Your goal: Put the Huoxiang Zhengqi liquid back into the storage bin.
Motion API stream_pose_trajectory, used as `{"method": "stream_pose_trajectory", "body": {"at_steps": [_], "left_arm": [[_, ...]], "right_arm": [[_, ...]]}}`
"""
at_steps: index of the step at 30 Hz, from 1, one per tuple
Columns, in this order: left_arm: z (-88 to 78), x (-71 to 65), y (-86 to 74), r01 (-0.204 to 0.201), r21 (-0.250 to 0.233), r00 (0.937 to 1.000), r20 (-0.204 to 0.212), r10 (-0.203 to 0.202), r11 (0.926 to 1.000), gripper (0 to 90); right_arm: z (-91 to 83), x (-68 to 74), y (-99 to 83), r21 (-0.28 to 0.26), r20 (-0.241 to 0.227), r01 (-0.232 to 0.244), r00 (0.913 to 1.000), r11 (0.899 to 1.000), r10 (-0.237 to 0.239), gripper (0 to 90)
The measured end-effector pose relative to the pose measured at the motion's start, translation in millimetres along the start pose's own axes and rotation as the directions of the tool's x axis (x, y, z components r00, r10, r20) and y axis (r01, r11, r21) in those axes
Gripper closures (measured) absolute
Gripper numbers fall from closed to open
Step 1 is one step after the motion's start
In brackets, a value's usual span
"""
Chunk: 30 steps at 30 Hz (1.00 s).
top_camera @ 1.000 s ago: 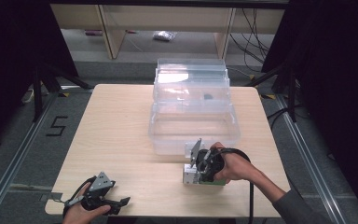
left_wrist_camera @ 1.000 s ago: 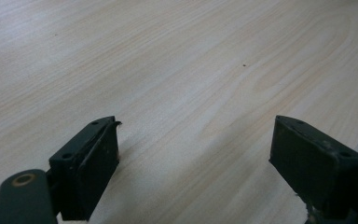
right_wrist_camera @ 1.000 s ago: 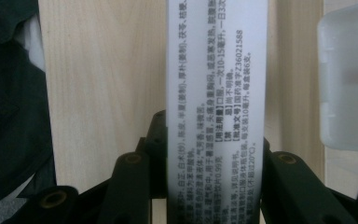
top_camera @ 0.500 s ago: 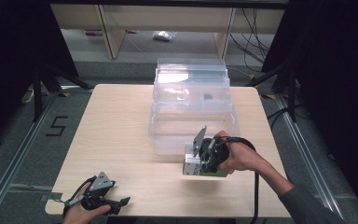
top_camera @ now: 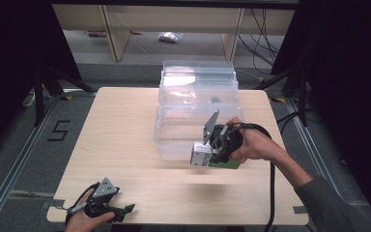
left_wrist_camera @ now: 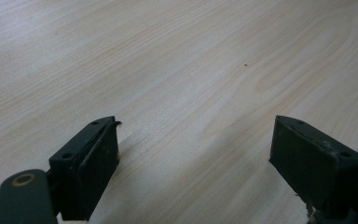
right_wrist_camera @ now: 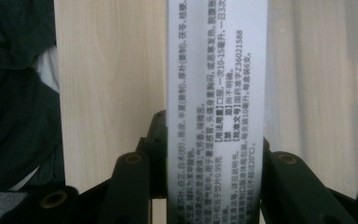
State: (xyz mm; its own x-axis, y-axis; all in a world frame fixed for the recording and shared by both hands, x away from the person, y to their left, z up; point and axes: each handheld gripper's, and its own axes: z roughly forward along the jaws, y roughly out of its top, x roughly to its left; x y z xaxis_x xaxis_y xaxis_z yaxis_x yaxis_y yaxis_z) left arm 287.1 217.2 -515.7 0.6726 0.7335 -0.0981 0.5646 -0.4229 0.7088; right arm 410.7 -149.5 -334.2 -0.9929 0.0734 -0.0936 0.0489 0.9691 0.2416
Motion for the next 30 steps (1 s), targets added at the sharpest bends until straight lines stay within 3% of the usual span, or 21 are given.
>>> {"method": "stream_pose_trajectory", "body": {"at_steps": [1,2,4,10,11,12,13,15,16,17,18,19,20,23,24,25,29,30], "left_arm": [[-1.0,-0.6,0.4,0.004,0.008,1.0000,-0.002,-0.004,1.0000,15.0],[-1.1,-1.4,0.1,0.008,0.001,1.0000,-0.003,-0.008,1.0000,15.0],[-0.6,-0.2,0.1,0.004,0.006,1.0000,-0.002,-0.004,1.0000,15.0],[-0.9,-0.3,0.1,0.000,0.005,1.0000,-0.001,0.000,1.0000,15.0],[-0.5,-0.3,-0.1,0.003,0.001,1.0000,0.001,-0.003,1.0000,15.0],[-1.1,-0.5,0.2,-0.002,0.006,1.0000,-0.001,0.002,1.0000,15.0],[-0.7,-1.7,-0.1,0.007,-0.003,1.0000,0.003,-0.007,1.0000,15.0],[-1.8,-0.4,0.2,-0.014,0.012,0.9999,0.009,0.014,0.9998,15.0],[-1.0,-1.7,0.0,0.011,-0.002,0.9999,0.002,-0.011,0.9999,15.0],[-1.0,-1.7,0.0,0.011,-0.002,0.9999,0.002,-0.011,0.9999,15.0],[-2.0,-0.8,0.1,-0.003,0.008,1.0000,0.005,0.003,1.0000,15.0],[-1.0,-1.6,0.1,0.011,-0.003,0.9999,0.005,-0.011,0.9999,15.0],[-0.1,-0.1,-0.1,-0.003,0.001,1.0000,-0.001,0.003,1.0000,15.0],[-0.9,-1.2,-0.3,0.001,0.002,1.0000,0.001,-0.001,1.0000,15.0],[-0.3,-0.9,-0.4,0.010,-0.010,0.9999,0.010,-0.010,0.9999,14.9],[-0.5,-0.1,-0.4,0.004,-0.003,1.0000,0.002,-0.004,1.0000,14.9],[-0.3,-0.2,-0.5,0.007,-0.003,1.0000,0.004,-0.007,1.0000,15.0],[-0.6,-0.5,-0.6,0.008,-0.002,1.0000,0.003,-0.008,1.0000,15.0]], "right_arm": [[-2.1,-1.4,1.3,0.001,0.002,0.003,1.0000,1.000,-0.003,65.1],[-6.4,-1.8,2.8,0.007,0.009,-0.028,0.9996,1.000,0.028,65.0],[-11.2,-7.3,5.4,-0.009,0.013,-0.010,0.9999,1.000,0.010,65.0],[-22.0,-19.0,9.4,0.000,0.036,-0.013,0.9993,1.000,0.013,65.1],[-25.2,-27.7,9.9,-0.009,0.036,0.018,0.9992,1.000,-0.018,65.1],[-26.6,-27.1,9.4,0.006,0.042,-0.026,0.9988,1.000,0.025,65.1],[-27.1,-30.0,9.3,0.003,0.043,-0.011,0.9990,1.000,0.010,65.1],[-27.2,-34.3,8.5,-0.004,0.039,0.002,0.9992,1.000,-0.002,65.1],[-27.2,-40.8,7.1,0.018,0.035,-0.014,0.9993,1.000,0.013,65.1],[-27.2,-40.8,7.1,0.018,0.035,-0.014,0.9993,1.000,0.013,65.1],[-25.9,-45.6,6.6,0.007,0.043,0.017,0.9989,1.000,-0.017,65.1],[-25.3,-51.3,4.1,0.027,0.044,-0.032,0.9985,0.999,0.030,65.0],[-24.2,-56.0,3.3,0.021,0.043,-0.009,0.9990,1.000,0.008,65.1],[-22.0,-64.3,0.7,0.011,0.049,-0.012,0.9987,1.000,0.011,65.1],[-19.5,-71.4,-2.4,0.028,0.045,-0.054,0.9976,0.998,0.052,65.1],[-17.8,-75.3,-3.1,0.020,0.050,-0.032,0.9983,0.999,0.031,65.1],[-10.8,-86.1,-9.5,0.018,0.051,-0.052,0.9974,0.998,0.051,65.1],[-8.0,-91.3,-11.3,0.018,0.058,-0.030,0.9979,0.999,0.029,65.1]]}}
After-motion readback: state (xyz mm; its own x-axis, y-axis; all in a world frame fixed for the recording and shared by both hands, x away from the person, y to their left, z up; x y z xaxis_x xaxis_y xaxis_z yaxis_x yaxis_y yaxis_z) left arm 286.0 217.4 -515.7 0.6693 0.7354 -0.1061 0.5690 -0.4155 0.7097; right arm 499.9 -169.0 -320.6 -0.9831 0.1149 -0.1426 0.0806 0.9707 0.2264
